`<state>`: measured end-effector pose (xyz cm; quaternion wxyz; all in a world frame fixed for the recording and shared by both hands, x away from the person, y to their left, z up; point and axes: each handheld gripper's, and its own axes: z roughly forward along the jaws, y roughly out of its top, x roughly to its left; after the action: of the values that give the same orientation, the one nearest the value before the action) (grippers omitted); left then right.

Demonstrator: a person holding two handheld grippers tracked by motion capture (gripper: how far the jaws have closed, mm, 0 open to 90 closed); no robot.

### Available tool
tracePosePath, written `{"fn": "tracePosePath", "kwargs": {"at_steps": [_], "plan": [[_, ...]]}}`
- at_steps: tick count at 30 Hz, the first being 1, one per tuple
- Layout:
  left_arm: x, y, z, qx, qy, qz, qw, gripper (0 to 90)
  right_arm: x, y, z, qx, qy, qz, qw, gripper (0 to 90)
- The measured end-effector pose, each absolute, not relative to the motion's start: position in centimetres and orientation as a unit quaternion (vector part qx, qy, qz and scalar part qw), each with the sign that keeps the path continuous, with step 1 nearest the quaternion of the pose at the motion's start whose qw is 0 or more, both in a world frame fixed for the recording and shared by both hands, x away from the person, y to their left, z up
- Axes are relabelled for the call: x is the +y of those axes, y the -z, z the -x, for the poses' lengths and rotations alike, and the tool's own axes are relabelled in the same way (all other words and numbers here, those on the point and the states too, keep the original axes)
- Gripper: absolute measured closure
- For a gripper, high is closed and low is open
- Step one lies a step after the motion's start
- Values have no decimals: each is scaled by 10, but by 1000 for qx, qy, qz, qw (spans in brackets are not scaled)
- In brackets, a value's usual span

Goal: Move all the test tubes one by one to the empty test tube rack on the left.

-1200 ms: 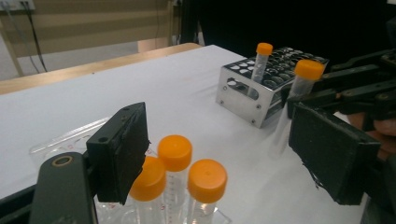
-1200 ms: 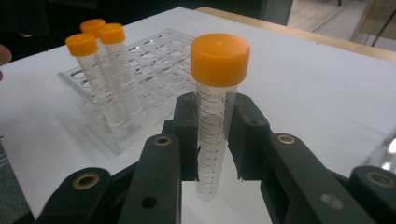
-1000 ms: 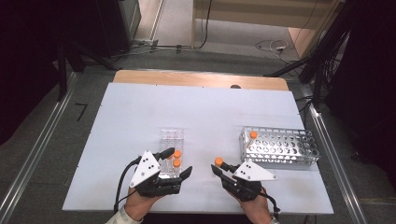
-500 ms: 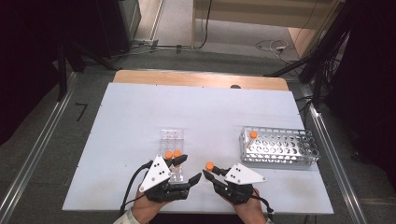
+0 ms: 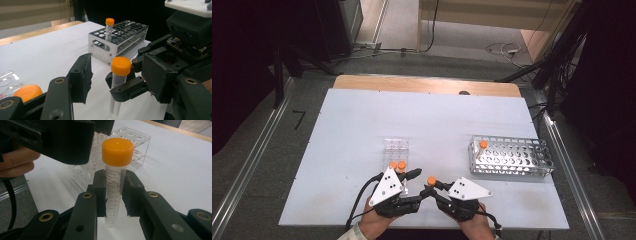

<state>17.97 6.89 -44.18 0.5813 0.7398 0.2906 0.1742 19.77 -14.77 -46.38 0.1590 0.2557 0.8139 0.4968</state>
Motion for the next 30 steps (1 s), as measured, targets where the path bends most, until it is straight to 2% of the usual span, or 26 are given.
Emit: {"fn": "tracePosePath", "kwargs": {"at_steps": [21, 30], "plan": [[58, 449, -182, 281, -168, -751, 574, 617, -144, 464, -194, 814, -503, -247, 153, 718], [57, 449, -182, 283, -169, -749, 575, 651, -143, 464, -194, 814, -503, -247, 151, 718]]}}
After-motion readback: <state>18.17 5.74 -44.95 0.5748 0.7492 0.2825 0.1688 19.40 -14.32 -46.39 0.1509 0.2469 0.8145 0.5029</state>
